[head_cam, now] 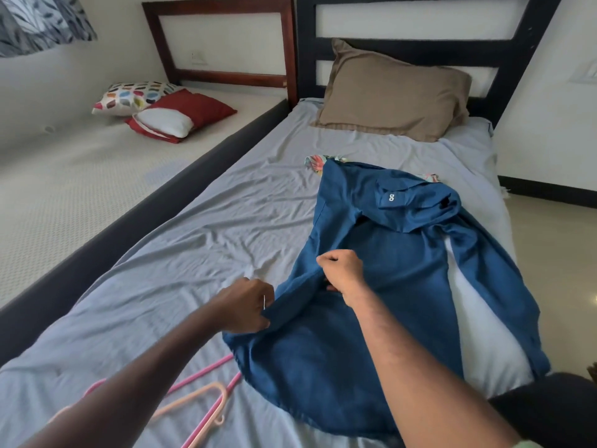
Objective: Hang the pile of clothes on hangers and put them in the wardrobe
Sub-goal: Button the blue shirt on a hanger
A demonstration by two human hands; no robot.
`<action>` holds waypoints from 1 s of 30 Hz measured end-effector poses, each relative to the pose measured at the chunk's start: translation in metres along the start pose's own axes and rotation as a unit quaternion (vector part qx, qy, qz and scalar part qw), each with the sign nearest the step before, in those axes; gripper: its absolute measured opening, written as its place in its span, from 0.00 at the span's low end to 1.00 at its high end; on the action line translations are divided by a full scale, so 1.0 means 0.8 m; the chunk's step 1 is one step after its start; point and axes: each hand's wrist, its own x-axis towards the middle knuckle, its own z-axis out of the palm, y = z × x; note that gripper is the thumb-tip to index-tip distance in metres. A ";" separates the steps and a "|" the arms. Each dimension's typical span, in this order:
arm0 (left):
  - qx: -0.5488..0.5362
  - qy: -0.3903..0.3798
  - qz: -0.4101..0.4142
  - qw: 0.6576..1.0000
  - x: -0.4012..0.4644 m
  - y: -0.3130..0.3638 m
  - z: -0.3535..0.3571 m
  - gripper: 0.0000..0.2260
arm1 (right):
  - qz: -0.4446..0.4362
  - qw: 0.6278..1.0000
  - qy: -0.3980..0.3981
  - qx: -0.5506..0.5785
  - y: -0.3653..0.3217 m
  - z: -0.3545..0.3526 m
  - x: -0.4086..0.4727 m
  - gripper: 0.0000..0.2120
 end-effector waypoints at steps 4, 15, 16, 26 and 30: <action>-0.109 0.041 0.081 0.990 -0.026 0.024 -0.012 0.08 | 0.022 0.994 0.020 0.109 -0.002 -0.006 -0.015 0.06; -0.056 -0.029 0.115 0.991 0.014 0.043 0.039 0.25 | 0.070 0.997 -0.039 0.023 0.043 -0.065 -0.046 0.28; -0.005 -0.044 0.115 0.992 0.020 0.040 0.046 0.29 | 0.066 0.997 -0.034 0.013 0.046 -0.066 -0.047 0.28; 0.097 -0.011 0.141 0.985 0.095 0.070 0.019 0.31 | 0.064 0.991 -0.062 -0.095 0.043 -0.094 -0.033 0.20; 0.132 -0.011 0.160 0.978 0.112 0.079 0.037 0.36 | 0.059 0.983 -0.118 -0.126 0.049 -0.080 -0.039 0.22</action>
